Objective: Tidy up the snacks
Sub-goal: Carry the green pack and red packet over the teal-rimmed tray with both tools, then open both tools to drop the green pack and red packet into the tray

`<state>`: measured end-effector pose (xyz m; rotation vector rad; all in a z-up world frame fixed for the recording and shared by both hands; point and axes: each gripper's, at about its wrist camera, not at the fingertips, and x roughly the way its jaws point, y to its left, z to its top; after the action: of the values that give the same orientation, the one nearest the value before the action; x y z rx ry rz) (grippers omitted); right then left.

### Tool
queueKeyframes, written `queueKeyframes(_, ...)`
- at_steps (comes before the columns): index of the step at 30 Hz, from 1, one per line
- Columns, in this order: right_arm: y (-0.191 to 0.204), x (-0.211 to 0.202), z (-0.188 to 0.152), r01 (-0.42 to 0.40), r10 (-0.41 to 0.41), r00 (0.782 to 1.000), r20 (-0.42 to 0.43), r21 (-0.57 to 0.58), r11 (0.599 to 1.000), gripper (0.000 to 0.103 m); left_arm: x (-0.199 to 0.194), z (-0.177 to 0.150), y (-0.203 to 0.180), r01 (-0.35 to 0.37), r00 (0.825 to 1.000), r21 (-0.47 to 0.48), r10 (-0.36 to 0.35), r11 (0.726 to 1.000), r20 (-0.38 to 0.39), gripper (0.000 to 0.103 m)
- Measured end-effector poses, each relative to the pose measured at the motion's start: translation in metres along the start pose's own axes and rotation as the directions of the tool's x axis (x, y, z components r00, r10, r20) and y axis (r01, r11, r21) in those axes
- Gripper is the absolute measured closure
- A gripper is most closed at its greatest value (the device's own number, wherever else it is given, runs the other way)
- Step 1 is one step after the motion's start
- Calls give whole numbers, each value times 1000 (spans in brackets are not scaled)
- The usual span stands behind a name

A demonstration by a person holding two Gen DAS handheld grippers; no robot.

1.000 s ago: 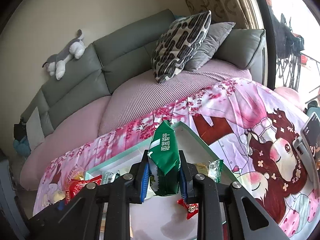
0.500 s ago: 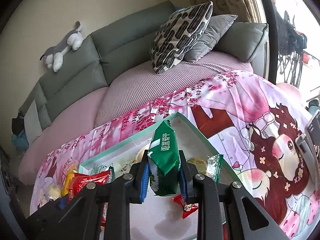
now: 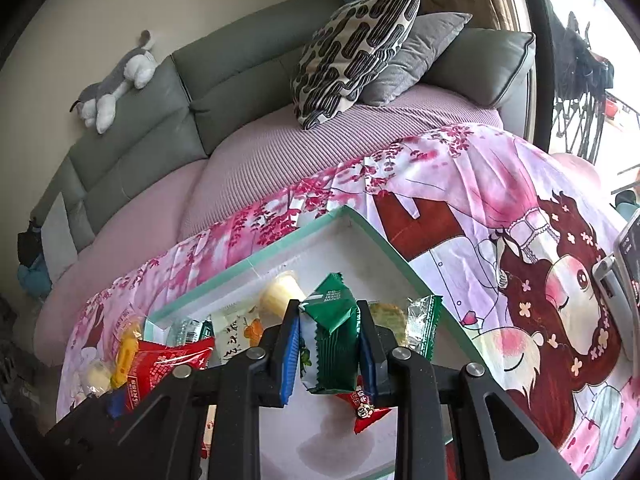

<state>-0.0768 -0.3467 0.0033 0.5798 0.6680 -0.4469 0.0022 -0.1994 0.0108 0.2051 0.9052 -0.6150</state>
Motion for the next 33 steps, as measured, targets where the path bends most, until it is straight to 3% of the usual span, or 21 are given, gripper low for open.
queueKeyframes(6,6,7,-3,14,-15,999,-31,-30,999,73,-3,0,5,5,1000,-20,-5,1000,0,41)
queueKeyframes(18,12,10,-5,48,-51,997,-53,-55,997,70,-10,4,17,-3,1000,-46,4,999,8,41)
queueKeyframes(21,12,10,-5,58,-61,997,-54,-57,997,67,-13,5,21,-8,1000,-51,9,999,20,33)
queueKeyframes(27,16,16,-7,87,-93,993,-74,-87,992,66,-15,5,42,-16,1000,-109,18,994,19,30)
queueKeyframes(28,17,16,-8,88,-95,992,-77,-91,992,64,-15,4,45,-19,1000,-120,21,993,18,26)
queueKeyframes(31,19,19,-9,101,-109,991,-82,-100,990,42,-14,3,54,-32,999,-141,35,989,17,23)
queueKeyframes(33,17,20,-9,110,-118,989,-88,-91,990,37,-13,3,59,-57,998,-144,60,988,15,22)
